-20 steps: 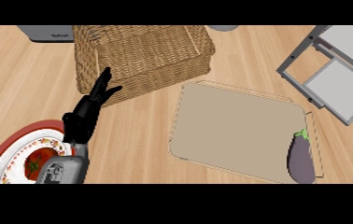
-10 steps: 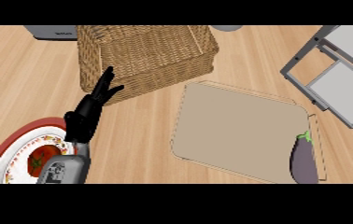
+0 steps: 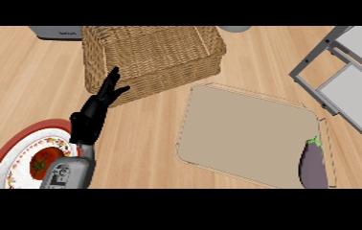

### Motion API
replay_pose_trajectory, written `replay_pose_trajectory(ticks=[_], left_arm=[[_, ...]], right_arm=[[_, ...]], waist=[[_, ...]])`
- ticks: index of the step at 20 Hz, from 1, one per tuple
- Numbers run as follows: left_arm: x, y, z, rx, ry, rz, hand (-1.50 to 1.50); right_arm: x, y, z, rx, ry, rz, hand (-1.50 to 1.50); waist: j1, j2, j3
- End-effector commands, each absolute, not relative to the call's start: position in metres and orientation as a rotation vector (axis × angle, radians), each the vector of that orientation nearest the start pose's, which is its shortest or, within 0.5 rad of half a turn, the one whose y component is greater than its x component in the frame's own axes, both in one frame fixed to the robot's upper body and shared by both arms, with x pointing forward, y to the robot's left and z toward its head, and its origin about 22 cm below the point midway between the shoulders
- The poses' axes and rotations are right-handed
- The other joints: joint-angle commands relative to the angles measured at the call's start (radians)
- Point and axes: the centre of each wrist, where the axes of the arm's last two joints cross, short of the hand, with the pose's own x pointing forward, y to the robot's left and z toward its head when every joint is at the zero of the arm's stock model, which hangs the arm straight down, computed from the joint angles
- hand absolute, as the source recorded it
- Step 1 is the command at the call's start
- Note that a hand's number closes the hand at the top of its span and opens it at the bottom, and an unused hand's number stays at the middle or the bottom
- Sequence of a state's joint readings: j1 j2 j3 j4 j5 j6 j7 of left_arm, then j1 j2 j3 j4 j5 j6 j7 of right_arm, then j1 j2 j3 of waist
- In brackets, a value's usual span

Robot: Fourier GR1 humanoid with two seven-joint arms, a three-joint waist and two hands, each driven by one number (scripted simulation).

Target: Pick the bell pepper from the tray and place it in the tiered shelf

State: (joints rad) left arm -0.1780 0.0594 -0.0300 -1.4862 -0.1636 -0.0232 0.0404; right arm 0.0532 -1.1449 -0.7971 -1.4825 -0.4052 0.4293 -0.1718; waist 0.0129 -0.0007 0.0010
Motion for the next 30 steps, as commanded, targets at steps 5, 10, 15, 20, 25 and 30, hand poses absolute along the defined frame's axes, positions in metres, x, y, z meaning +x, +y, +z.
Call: replay_pose_trajectory(ticks=[5,10,15,20,25,30], left_arm=[[0.286,0.222,0.015,0.106,-1.594,-0.273,0.0],[0.27,0.219,0.006,0.09,-1.574,-0.284,0.0],[0.269,0.218,0.016,0.073,-1.585,-0.272,0.0],[0.289,0.215,0.018,0.098,-1.581,-0.276,0.0],[0.289,0.208,0.019,0.081,-1.589,-0.272,0.0],[0.291,0.216,0.035,0.079,-1.578,-0.284,0.0]], right_arm=[[0.204,-0.522,0.328,-0.918,-1.984,0.513,1.5],[0.232,-0.515,0.314,-0.936,-1.995,0.542,1.5],[0.255,-0.499,0.292,-1.073,-2.028,0.564,1.5],[0.289,-0.482,0.276,-1.004,-2.094,0.578,1.5],[0.308,-0.49,0.241,-0.711,-2.144,0.317,1.5],[0.323,-0.509,0.267,-0.726,-2.135,0.275,1.5]], waist=[[0.004,0.005,-0.001],[0.01,0.005,-0.001],[0.011,0.004,-0.001],[0.002,0.004,-0.001],[0.006,0.006,0.0],[0.014,0.007,0.0]])
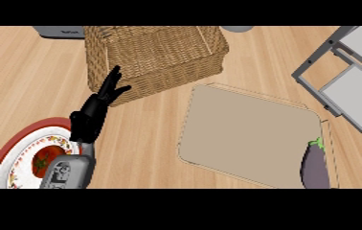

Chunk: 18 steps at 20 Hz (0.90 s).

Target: Pick the bell pepper from the tray and place it in the tiered shelf

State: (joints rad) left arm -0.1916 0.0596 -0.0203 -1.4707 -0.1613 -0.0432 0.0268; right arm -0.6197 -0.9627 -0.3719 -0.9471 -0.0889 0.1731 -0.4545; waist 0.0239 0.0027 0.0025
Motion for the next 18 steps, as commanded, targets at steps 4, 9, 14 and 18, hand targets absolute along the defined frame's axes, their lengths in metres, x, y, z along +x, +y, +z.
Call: replay_pose_trajectory(ticks=[4,9,14,18], left_arm=[[0.272,0.219,0.019,0.095,-1.589,-0.274,0.0],[0.279,0.217,0.017,0.088,-1.598,-0.277,0.0],[0.279,0.221,0.022,0.081,-1.593,-0.285,0.0],[0.283,0.208,0.015,0.085,-1.585,-0.288,0.0]], right_arm=[[0.336,-0.509,0.238,-0.715,-2.132,0.31,1.5],[0.329,-0.519,0.246,-1.052,-1.938,0.402,1.5],[0.316,-0.547,0.23,-1.075,-1.876,0.265,-1.5],[0.321,-0.55,0.233,-0.997,-1.895,0.207,-1.5]], waist=[[-0.002,0.002,-0.002],[0.014,0.009,-0.003],[0.007,0.007,-0.001],[0.006,0.008,-0.001]])
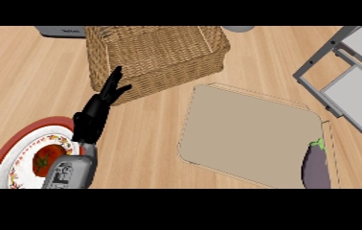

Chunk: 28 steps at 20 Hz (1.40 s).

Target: Pick the bell pepper from the tray and place it in the tiered shelf

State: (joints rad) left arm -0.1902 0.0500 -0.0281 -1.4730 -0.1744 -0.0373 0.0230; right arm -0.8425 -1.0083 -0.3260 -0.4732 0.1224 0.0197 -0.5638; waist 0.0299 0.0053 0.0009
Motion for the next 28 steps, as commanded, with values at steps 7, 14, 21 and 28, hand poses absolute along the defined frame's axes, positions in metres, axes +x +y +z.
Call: replay_pose_trajectory(ticks=[7,14,21,28], left_arm=[[0.29,0.22,0.011,0.095,-1.593,-0.271,0.0],[0.288,0.216,0.015,0.071,-1.583,-0.288,0.0],[0.293,0.227,0.017,0.11,-1.592,-0.267,0.0],[0.288,0.209,0.02,0.077,-1.598,-0.263,0.0]], right_arm=[[0.322,-0.552,0.25,-0.797,-1.942,0.098,-1.5],[0.306,-0.565,0.285,-0.703,-1.983,0.071,-1.5],[0.278,-0.583,0.32,-0.544,-2.004,-0.29,-1.5],[0.219,-0.617,0.33,-0.628,-1.834,-0.398,-1.5]], waist=[[-0.002,0.007,0.001],[-0.002,0.005,0.001],[-0.007,0.008,0.001],[0.001,0.016,0.006]])
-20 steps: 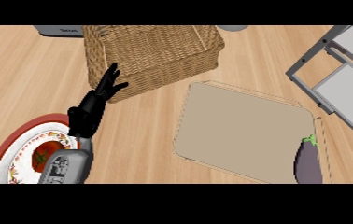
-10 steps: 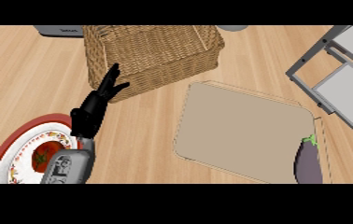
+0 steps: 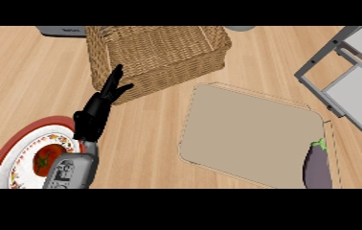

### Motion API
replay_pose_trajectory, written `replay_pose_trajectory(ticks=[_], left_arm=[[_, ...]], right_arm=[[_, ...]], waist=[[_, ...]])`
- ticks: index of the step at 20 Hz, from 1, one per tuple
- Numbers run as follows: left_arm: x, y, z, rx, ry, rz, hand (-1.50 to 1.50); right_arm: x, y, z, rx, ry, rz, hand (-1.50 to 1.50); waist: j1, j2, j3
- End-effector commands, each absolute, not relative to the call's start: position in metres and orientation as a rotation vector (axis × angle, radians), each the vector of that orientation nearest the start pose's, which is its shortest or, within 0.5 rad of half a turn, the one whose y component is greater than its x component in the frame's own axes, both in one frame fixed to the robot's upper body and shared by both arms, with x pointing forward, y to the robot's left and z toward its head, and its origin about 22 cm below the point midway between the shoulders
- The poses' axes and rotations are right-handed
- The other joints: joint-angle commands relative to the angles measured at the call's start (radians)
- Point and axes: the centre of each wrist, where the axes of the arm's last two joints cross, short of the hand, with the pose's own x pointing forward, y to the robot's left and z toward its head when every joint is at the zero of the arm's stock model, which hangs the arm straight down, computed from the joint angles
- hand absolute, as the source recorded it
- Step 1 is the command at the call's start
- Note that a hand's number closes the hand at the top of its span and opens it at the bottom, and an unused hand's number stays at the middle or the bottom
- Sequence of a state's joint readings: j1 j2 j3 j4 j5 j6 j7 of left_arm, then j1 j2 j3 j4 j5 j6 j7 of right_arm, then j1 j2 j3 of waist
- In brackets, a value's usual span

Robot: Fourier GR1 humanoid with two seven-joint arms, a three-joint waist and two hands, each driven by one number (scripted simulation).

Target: Pick the bell pepper from the tray and place it in the tiered shelf

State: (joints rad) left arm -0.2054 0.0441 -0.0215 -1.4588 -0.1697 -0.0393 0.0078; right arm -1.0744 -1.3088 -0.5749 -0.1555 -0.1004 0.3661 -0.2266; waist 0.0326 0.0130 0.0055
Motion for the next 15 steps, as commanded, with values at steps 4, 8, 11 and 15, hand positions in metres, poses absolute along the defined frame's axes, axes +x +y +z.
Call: replay_pose_trajectory(ticks=[4,8,11,15], left_arm=[[0.284,0.216,0.015,0.101,-1.606,-0.263,0.0],[0.282,0.214,0.015,0.095,-1.6,-0.266,0.0],[0.282,0.218,0.019,0.101,-1.606,-0.262,0.0],[0.279,0.222,0.016,0.099,-1.604,-0.245,0.0]], right_arm=[[0.189,-0.632,0.328,-0.679,-1.693,-0.291,-1.5],[0.177,-0.639,0.317,-0.686,-1.663,-0.221,-1.5],[0.158,-0.645,0.322,-0.719,-1.643,-0.157,-1.5],[0.148,-0.649,0.318,-0.673,-1.655,-0.145,-1.5]], waist=[[-0.01,0.01,0.004],[-0.015,0.013,0.009],[-0.028,0.01,0.012],[-0.03,0.008,0.014]])
